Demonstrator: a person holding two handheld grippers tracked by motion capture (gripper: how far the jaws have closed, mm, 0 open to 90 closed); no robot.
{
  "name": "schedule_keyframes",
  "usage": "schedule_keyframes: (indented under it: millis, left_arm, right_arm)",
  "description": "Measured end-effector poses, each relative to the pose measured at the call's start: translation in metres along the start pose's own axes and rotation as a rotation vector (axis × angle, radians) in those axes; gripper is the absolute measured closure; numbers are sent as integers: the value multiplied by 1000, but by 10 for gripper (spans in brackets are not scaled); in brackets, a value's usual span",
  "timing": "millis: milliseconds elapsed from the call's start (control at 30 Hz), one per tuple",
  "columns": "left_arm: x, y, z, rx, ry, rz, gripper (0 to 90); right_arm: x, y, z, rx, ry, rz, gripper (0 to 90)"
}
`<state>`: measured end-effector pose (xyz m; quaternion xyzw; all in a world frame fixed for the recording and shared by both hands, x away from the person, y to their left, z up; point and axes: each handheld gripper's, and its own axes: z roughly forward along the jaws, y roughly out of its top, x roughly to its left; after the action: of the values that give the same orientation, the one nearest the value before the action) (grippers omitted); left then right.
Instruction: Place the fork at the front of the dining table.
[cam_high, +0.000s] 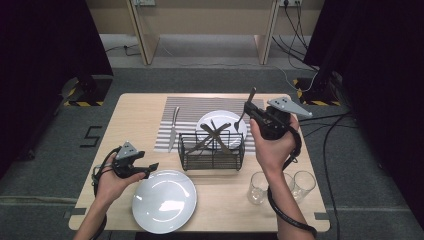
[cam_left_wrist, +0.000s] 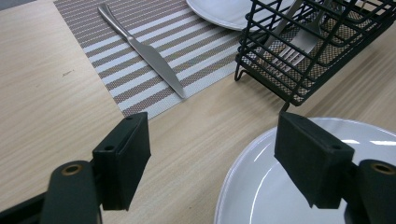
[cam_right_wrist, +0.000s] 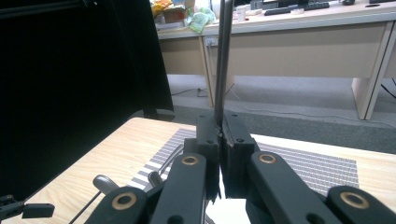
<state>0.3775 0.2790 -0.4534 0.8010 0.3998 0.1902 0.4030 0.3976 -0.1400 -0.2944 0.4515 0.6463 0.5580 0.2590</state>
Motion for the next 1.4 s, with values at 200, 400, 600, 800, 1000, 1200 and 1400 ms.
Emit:
schedule_keyframes:
  millis: [200,400,600,800,1000,1200,1400]
  left_arm:
    - [0,0,0,4,-1,4,265]
    - [0,0,0,2,-1,4,265]
    - [0,0,0,3,-2,5,265]
    - [0,0,0,2,-1,6,265]
    - [0,1,0,2,-1,7,265]
    - [0,1,0,1,0,4,265]
    - [0,1,0,2,-1,6,265]
  right_arm:
    - [0,3,-2,-9,-3,1,874]
    - [-1,4,-3,-16,-4,3,874]
    - [-3,6,-3,-18,-7,7,874]
    - [-3,8,-5,-24,-12,8,874]
    - [-5,10,-7,-33,-18,8,874]
    - [-7,9,-8,-35,-24,14,874]
    - [-9,9,-9,-36,-31,20,874]
